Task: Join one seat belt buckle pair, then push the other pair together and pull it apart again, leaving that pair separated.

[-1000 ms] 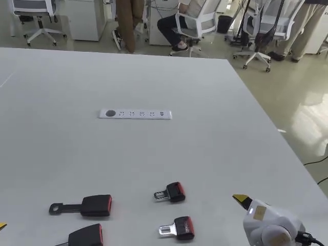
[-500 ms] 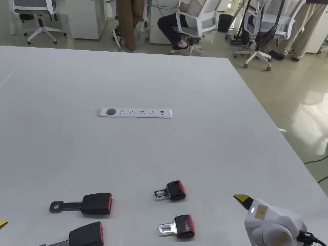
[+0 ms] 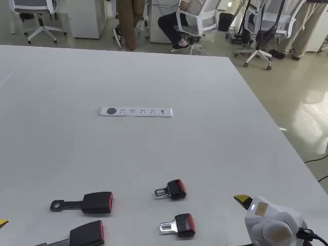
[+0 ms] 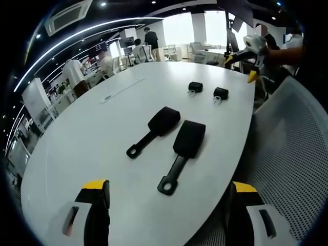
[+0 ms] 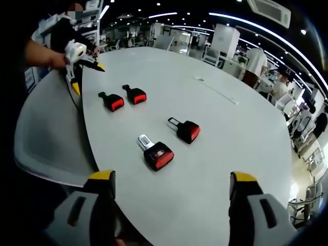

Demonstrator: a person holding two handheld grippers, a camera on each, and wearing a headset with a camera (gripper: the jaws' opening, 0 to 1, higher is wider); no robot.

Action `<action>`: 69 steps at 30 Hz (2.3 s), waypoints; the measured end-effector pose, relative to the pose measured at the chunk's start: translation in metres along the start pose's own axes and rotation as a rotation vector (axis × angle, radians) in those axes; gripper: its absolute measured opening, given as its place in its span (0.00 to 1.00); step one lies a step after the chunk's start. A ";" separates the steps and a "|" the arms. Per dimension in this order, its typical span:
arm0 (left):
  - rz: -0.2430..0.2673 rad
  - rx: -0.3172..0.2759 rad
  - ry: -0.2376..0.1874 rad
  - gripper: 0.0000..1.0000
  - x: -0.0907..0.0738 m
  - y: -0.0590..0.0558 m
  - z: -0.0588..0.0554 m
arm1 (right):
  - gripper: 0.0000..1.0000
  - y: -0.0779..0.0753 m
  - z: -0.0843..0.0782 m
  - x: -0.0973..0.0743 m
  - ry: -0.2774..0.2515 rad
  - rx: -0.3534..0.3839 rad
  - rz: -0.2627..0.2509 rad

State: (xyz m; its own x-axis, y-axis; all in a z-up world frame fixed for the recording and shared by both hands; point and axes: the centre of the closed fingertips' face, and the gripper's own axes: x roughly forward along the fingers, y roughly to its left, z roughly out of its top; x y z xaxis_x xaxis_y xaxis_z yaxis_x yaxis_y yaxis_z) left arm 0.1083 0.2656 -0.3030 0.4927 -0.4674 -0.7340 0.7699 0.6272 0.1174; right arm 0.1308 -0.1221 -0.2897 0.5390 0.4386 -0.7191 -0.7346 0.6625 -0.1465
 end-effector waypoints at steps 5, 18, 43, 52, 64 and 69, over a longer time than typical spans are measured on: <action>0.021 0.005 0.004 0.97 -0.004 0.005 0.002 | 0.92 -0.003 0.002 0.001 0.001 0.011 -0.007; 0.048 -0.013 0.023 0.94 -0.008 0.011 0.000 | 0.94 -0.008 0.005 -0.004 -0.006 -0.015 -0.027; 0.015 -0.008 0.039 0.96 -0.011 0.003 0.004 | 0.90 -0.003 0.016 -0.011 -0.012 -0.094 -0.014; 0.009 0.006 0.037 0.89 -0.008 0.007 0.018 | 0.88 -0.002 0.022 -0.008 0.002 -0.127 0.003; -0.047 0.101 0.051 0.81 0.013 -0.003 0.040 | 0.87 0.005 0.025 0.006 0.024 -0.180 0.050; -0.091 0.184 0.060 0.75 0.025 -0.016 0.046 | 0.81 0.015 0.027 0.014 0.035 -0.233 0.096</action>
State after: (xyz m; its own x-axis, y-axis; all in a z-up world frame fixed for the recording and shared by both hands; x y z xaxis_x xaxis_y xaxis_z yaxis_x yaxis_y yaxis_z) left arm 0.1269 0.2153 -0.2926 0.3968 -0.4752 -0.7853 0.8740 0.4571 0.1650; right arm 0.1382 -0.0897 -0.2841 0.4507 0.4687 -0.7598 -0.8589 0.4596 -0.2259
